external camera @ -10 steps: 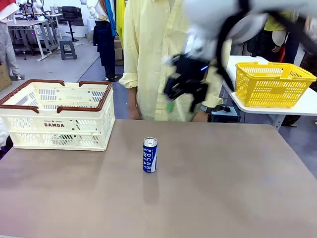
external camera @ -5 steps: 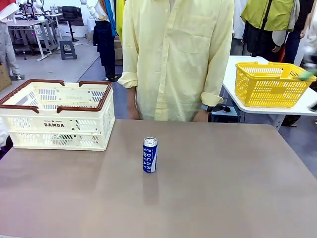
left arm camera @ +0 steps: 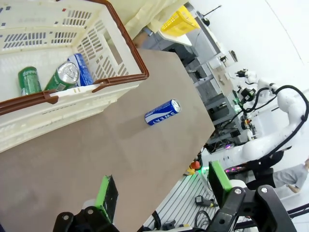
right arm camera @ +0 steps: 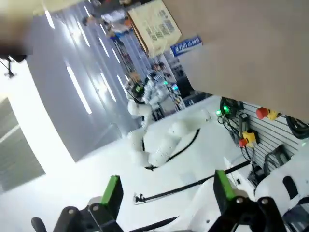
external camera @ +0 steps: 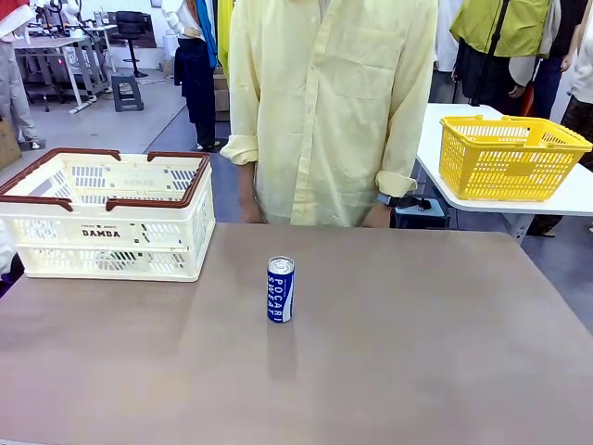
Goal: Place the drinks into the Shopping basket.
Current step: Pick up one drink and place it into the Shopping basket.
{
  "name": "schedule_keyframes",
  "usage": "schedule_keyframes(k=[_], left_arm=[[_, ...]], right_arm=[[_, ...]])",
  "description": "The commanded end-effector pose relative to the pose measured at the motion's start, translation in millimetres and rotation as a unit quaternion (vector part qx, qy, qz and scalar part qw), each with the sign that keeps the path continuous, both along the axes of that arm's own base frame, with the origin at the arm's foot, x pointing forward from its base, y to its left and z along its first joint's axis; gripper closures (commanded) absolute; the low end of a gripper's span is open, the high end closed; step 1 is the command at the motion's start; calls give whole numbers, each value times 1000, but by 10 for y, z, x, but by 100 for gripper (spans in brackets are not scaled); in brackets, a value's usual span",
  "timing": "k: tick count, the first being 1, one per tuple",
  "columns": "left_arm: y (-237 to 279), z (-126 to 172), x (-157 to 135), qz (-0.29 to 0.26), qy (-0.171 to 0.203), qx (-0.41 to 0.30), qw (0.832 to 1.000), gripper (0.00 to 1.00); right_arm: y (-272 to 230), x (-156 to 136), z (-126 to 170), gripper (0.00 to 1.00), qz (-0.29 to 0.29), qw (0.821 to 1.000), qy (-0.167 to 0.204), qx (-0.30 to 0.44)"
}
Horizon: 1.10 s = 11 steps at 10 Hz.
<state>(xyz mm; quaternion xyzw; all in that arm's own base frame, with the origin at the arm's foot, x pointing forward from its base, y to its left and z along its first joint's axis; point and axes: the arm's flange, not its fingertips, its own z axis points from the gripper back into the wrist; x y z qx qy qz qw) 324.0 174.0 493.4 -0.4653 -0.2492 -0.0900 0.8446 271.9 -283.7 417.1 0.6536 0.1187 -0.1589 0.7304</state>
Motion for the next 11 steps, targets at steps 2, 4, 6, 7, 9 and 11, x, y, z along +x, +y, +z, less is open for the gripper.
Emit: schedule_keyframes(k=[2, 4, 6, 7, 9, 11], left_arm=[[1, 12, -27, -5, 7, 2, 1000, 0], [1, 12, -27, -5, 7, 2, 1000, 0], [1, 12, -27, -5, 7, 2, 1000, 0], [-2, 0, 1, 0, 0, 0, 1000, 0], [-917, 661, 556, -14, -4, 126, 992, 0], [-2414, 1000, 851, -46, 16, 295, 954, 0]], right_arm=[[365, 183, 523, 0, 53, 998, -13, -38], [365, 183, 523, 0, 53, 998, -13, -38], [365, 183, 523, 0, 53, 998, -13, -38], [365, 183, 523, 0, 53, 998, -13, -38], [365, 183, 523, 0, 53, 998, -13, -38], [365, 183, 523, 0, 53, 998, -13, -38]])
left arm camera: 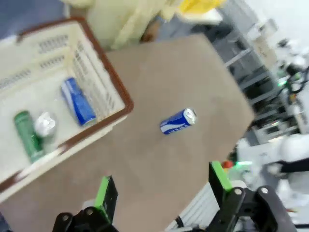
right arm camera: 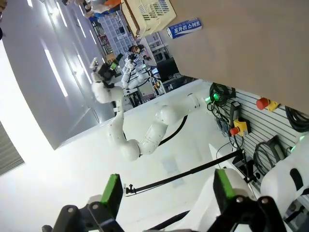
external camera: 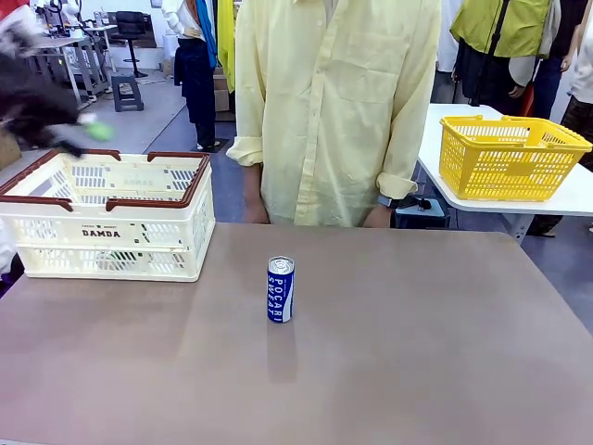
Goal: Place the drinks into the Shopping basket.
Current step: Pick up one drink and place it into the Shopping basket.
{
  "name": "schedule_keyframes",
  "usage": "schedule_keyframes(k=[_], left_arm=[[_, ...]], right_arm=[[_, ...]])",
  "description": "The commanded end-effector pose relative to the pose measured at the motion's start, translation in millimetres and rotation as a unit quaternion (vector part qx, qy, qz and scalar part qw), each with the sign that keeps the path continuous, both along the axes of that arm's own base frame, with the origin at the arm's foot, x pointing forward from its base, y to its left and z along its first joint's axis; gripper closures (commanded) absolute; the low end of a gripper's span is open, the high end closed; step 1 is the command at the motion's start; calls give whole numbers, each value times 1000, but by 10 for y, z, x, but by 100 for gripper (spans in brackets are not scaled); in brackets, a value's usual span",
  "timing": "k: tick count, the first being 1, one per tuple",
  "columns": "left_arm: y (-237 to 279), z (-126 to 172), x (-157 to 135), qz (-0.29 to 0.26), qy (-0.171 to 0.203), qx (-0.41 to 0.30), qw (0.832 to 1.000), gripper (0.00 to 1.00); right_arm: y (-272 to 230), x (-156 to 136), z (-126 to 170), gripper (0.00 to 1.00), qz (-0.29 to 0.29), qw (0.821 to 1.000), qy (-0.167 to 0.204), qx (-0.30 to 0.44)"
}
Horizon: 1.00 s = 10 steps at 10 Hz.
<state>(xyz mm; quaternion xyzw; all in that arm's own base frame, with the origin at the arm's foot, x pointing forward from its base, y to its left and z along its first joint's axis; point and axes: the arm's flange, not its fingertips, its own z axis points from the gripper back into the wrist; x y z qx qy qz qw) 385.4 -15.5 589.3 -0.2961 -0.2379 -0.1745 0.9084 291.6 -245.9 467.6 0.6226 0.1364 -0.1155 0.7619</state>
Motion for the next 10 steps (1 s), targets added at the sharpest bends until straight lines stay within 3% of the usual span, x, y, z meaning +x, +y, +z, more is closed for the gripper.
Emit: schedule_keyframes(k=[1, 3, 4, 6, 7, 8, 9, 10], left_arm=[[-1122, 26, 289, -7, 26, 167, 986, 0], [-2171, -276, 242, -26, 21, 245, 969, 0], [-2627, -570, 35, -13, 7, 277, 961, 0], [-3207, -1140, -319, 40, 4, 263, 964, 0], [-3364, -1362, -404, 33, 29, 233, 972, 0], [-3324, -1374, -390, -62, 121, 221, 966, 0], [-3308, -1241, -439, 7, 21, 258, 966, 0], [-3308, -1241, -439, 7, 21, 258, 966, 0]], right_arm=[[-13, -13, 18, 0, 1, 1000, 1, -3], [-13, -13, 18, 0, 1, 1000, 1, -3], [-13, -13, 18, 0, 1, 1000, 1, -3], [-13, -13, 18, 0, 1, 1000, 1, -3], [-13, -13, 18, 0, 1, 1000, 1, -3], [-13, -13, 18, 0, 1, 1000, 1, -3], [-13, -13, 18, 0, 1, 1000, 1, -3], [-13, -13, 18, 0, 1, 1000, 1, -3]])
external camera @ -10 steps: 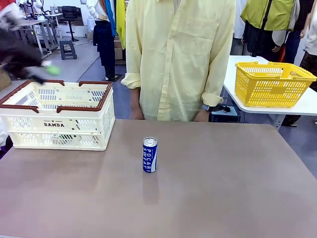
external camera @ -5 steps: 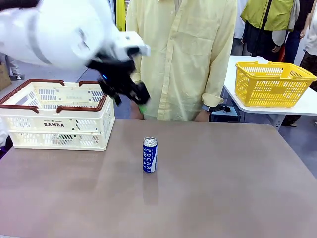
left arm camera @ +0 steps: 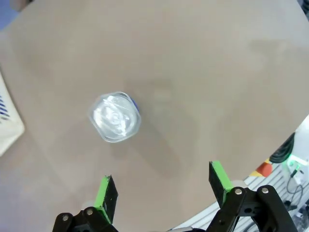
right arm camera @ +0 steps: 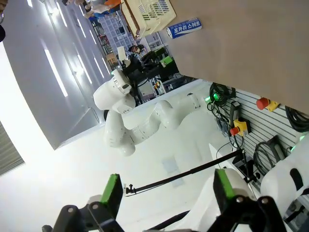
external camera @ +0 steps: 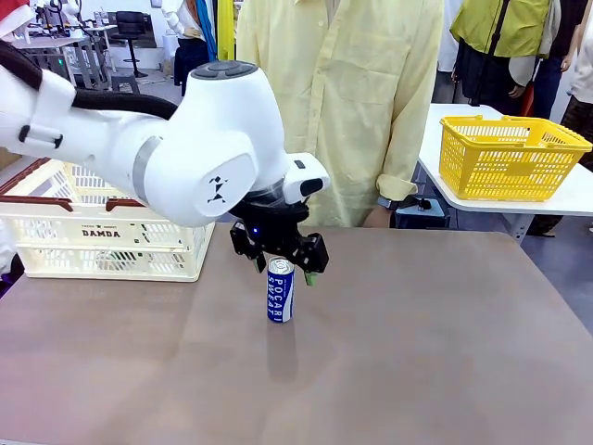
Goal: Place the drinks into the Shopping basket.
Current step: Pick up one drink and place it into the Shopping basket.
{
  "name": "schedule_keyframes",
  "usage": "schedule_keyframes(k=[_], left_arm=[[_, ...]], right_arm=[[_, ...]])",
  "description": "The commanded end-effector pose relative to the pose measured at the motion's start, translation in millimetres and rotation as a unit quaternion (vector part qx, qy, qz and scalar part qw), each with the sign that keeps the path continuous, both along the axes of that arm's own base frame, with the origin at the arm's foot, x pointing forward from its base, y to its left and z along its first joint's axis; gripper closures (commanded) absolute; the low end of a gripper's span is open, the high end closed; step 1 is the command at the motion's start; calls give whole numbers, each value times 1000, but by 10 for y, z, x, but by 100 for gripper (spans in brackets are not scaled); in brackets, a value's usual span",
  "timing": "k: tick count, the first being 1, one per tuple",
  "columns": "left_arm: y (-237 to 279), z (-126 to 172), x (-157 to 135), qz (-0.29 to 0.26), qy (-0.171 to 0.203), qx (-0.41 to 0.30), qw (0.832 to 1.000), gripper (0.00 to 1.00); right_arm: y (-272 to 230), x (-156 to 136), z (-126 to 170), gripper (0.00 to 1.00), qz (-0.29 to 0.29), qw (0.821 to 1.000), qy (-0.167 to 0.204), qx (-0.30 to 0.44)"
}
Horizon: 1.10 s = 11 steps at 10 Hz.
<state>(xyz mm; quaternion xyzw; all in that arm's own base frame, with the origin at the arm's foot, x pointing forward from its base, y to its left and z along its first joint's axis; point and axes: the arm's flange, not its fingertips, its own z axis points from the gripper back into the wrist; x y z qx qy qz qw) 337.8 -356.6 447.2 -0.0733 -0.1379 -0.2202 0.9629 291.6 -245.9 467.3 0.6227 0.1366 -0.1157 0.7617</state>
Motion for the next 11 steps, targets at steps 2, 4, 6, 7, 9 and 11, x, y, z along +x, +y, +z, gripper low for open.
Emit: schedule_keyframes(k=[2, 4, 6, 7, 9, 11], left_arm=[[103, 180, 37, 7, -33, 12, 999, 0], [-5, 73, 68, 73, 47, 31, 996, 0], [-249, 47, 393, 184, 122, 44, 974, 0], [-304, 43, 506, 195, 136, 48, 970, 0], [-357, -18, 717, 208, 145, 20, 967, 0], [-353, -168, 941, 238, 155, 35, 958, 0]], right_arm=[[-13, -13, 21, 0, 1, 1000, 1, -3], [-13, -13, 21, 0, 1, 1000, 1, -3], [-13, -13, 21, 0, 1, 1000, 1, -3], [-13, -13, 21, 0, 1, 1000, 1, -3], [-13, -13, 21, 0, 1, 1000, 1, -3], [-13, -13, 21, 0, 1, 1000, 1, -3]])
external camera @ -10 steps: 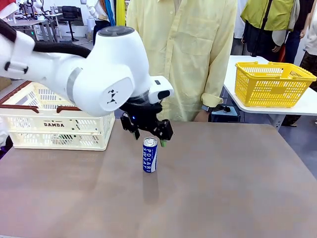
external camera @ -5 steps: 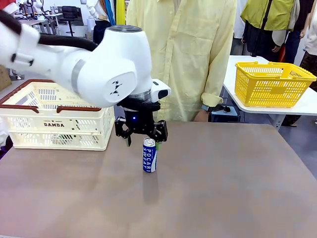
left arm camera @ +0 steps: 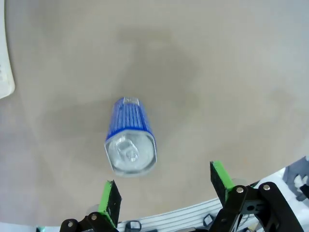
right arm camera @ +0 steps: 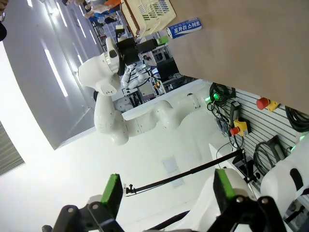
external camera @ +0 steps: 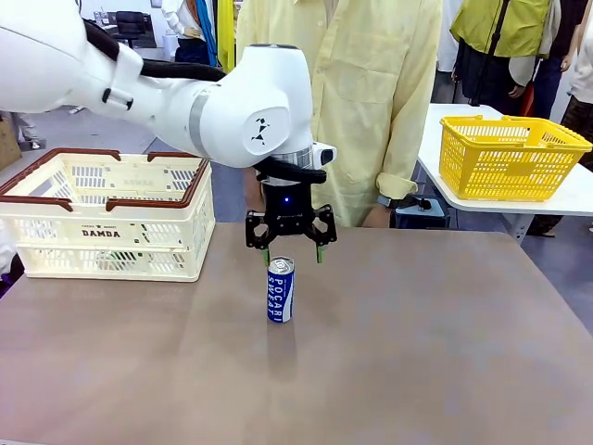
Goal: Place the drinks into the Shopping basket.
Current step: Pick up one drink and place it into the Shopping basket.
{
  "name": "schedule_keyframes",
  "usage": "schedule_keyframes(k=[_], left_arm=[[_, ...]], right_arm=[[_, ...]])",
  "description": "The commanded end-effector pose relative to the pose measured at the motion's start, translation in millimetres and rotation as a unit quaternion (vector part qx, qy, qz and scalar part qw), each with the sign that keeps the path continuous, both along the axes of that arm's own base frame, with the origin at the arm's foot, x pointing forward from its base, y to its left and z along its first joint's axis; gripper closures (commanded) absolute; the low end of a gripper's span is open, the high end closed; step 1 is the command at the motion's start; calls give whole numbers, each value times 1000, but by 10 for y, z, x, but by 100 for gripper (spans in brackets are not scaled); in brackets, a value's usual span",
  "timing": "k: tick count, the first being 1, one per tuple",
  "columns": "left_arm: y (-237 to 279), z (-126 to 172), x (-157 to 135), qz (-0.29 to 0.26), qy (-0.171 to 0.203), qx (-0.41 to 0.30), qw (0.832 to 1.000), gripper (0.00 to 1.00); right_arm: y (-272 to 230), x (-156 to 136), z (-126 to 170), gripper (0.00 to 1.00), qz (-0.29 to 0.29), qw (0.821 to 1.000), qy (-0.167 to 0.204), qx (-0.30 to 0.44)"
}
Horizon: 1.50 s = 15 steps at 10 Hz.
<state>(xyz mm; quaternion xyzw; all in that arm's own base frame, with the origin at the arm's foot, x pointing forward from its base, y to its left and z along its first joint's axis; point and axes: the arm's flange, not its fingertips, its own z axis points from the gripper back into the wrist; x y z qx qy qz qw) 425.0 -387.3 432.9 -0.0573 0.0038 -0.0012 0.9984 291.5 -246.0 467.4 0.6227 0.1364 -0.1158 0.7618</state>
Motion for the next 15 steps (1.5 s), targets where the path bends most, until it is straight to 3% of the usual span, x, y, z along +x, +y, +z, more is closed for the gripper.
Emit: schedule_keyframes(k=[1, 7, 12, 13, 14, 15], left_arm=[[-47, -107, 136, 30, 18, 35, 999, 0], [52, -474, 207, 37, 68, 50, 996, 0], [67, -597, 169, 52, 50, 55, 996, 0], [66, -595, 163, 50, 50, 58, 996, 59], [55, -591, 139, 44, 45, 61, 996, 100], [66, -589, 125, 46, 37, 58, 997, 100]], right_arm=[[-12, -12, 20, 0, 2, 1000, 1, -3], [-12, -12, 20, 0, 2, 1000, 1, -3], [-12, -12, 20, 0, 2, 1000, 1, -3], [-12, -12, 20, 0, 2, 1000, 1, -3], [-12, -12, 20, 0, 2, 1000, 1, -3], [-12, -12, 20, 0, 2, 1000, 1, -3]])
